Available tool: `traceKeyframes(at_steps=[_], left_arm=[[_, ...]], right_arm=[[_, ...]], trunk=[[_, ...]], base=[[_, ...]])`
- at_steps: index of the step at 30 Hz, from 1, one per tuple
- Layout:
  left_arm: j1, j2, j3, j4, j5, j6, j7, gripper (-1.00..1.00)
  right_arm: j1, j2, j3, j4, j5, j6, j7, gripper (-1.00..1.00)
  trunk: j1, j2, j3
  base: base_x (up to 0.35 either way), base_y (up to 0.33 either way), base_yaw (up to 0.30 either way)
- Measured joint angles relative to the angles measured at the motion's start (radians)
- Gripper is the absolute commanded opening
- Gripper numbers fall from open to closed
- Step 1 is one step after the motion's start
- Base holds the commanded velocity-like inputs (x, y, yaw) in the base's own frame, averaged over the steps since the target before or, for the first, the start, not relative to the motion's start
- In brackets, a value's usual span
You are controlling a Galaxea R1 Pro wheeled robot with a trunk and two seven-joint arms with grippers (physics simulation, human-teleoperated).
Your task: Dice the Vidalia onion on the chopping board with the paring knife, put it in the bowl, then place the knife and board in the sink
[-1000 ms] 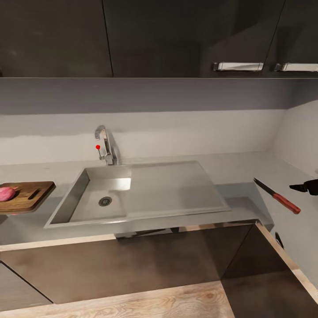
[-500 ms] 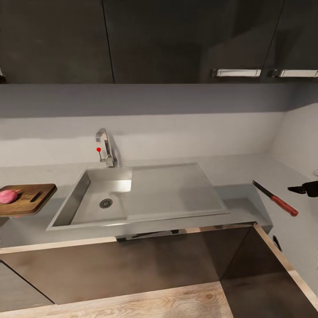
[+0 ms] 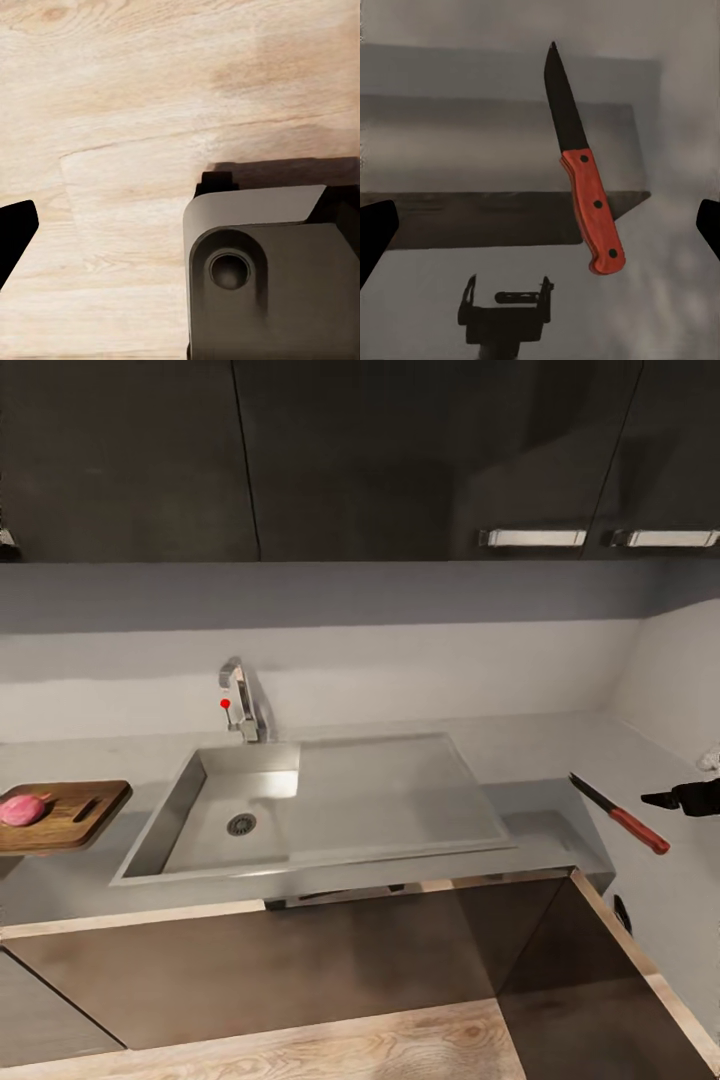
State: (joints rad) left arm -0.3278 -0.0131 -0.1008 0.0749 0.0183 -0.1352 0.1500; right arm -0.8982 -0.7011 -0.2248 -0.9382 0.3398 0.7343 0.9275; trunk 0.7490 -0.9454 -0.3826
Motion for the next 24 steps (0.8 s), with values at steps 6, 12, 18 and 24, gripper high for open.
traceKeyframes(at_steps=[6,12,18,24], left_arm=[[0.000,-0.006,0.000,-0.001,0.000,0.008,0.001,1.00],[0.000,-0.006,0.001,0.000,0.001,0.009,0.002,1.00],[0.000,-0.004,0.002,0.000,0.001,0.009,0.005,1.00],[0.000,-0.003,0.002,0.000,0.001,0.009,0.006,1.00]], right_arm=[[0.000,0.044,0.000,0.024,-0.001,0.001,0.000,1.00],[0.000,0.080,-0.002,0.047,-0.001,0.000,0.000,1.00],[0.000,0.086,-0.003,0.076,-0.002,-0.001,0.000,1.00],[0.000,0.086,-0.004,0.095,-0.002,-0.015,-0.001,1.00]], trunk=[[-0.023,0.042,0.019],[-0.046,0.084,0.038],[-0.062,0.112,0.050],[-0.069,0.126,0.057]], base=[[0.000,0.000,0.000],[0.000,0.000,0.000],[0.000,0.000,0.000],[0.000,0.000,0.000]])
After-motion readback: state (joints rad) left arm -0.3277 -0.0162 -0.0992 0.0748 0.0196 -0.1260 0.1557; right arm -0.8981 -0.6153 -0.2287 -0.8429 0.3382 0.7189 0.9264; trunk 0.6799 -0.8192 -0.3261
